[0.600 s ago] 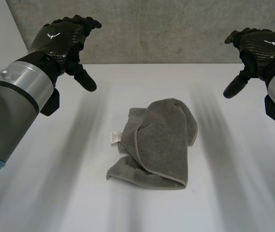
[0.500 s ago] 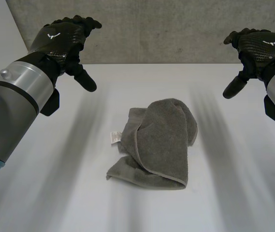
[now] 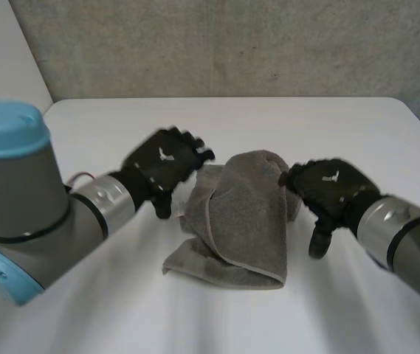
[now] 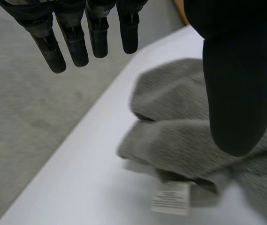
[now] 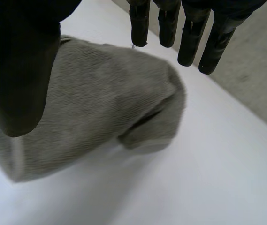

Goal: Fold the towel.

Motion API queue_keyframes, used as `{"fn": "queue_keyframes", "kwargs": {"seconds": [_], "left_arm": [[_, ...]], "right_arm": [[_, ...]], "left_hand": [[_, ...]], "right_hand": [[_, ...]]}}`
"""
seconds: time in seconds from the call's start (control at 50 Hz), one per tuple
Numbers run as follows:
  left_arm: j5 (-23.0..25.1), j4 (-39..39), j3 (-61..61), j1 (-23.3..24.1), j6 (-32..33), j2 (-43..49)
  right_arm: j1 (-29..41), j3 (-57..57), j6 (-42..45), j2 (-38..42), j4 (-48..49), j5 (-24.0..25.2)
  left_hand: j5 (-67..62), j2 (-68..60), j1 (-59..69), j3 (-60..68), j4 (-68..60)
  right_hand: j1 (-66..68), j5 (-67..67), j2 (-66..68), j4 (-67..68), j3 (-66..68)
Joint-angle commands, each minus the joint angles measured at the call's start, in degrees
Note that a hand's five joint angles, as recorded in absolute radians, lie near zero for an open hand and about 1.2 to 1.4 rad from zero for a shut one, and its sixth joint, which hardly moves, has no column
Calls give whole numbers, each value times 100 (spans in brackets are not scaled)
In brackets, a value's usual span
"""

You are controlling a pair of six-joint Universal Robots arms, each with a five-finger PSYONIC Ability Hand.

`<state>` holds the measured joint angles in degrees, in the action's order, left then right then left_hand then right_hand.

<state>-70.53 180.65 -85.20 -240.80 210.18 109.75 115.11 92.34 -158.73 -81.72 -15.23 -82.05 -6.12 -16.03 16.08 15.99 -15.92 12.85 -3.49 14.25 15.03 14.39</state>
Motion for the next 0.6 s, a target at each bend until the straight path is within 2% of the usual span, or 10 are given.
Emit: {"fn": "queue_keyframes", "kwargs": {"seconds": [0.02,0.14,0.18,0.22,0.24,0.26,0.36,0.5,0.56,0.6], "left_arm": [[443,549,-208,112,470,651],[478,761,-182,121,876,1013],[478,840,-120,121,1042,1136],[470,893,-94,121,1060,1162],[470,893,-94,121,1060,1162],[470,963,-85,130,1052,1162],[443,1147,-50,235,1034,1057],[364,1350,126,420,832,512],[74,1429,284,543,304,169],[-398,1447,459,639,-421,-120]], "right_arm": [[-41,872,-202,-20,678,163],[-41,1408,-465,15,1389,181],[-32,1566,-596,24,1652,198],[-32,1734,-738,42,1953,207],[-6,1865,-868,103,2241,207],[-6,1866,-870,103,2244,207],[47,2051,-1457,288,2946,207],[47,1867,-2195,270,2999,198],[56,1709,-2660,270,2999,172],[82,1629,-2926,261,3008,172]], "left_hand": [[-452,-460,456,465,-472],[-1395,-1403,1399,1408,-1415],[-3821,-3829,3824,3834,-3840],[-5049,-5058,5053,5063,-5069],[-5062,-5070,5066,5075,-5082],[-6375,-6384,6379,6388,-6395],[-6388,-6397,6392,6401,-6408],[-6388,-6397,6392,6401,-6408],[-6388,-6397,6392,6401,-6408],[-6388,-6397,6392,6401,-6408]], "right_hand": [[-285,349,-425,-503,-439],[-285,349,-425,-503,-439],[-285,349,-425,-503,-439],[-285,349,-425,-503,-439],[-285,349,-425,-503,-439],[-285,349,-425,-503,-439],[-285,349,-425,-503,-439],[-285,349,-425,-503,-439],[-285,349,-425,-503,-439],[-285,349,-425,-503,-439]]}}
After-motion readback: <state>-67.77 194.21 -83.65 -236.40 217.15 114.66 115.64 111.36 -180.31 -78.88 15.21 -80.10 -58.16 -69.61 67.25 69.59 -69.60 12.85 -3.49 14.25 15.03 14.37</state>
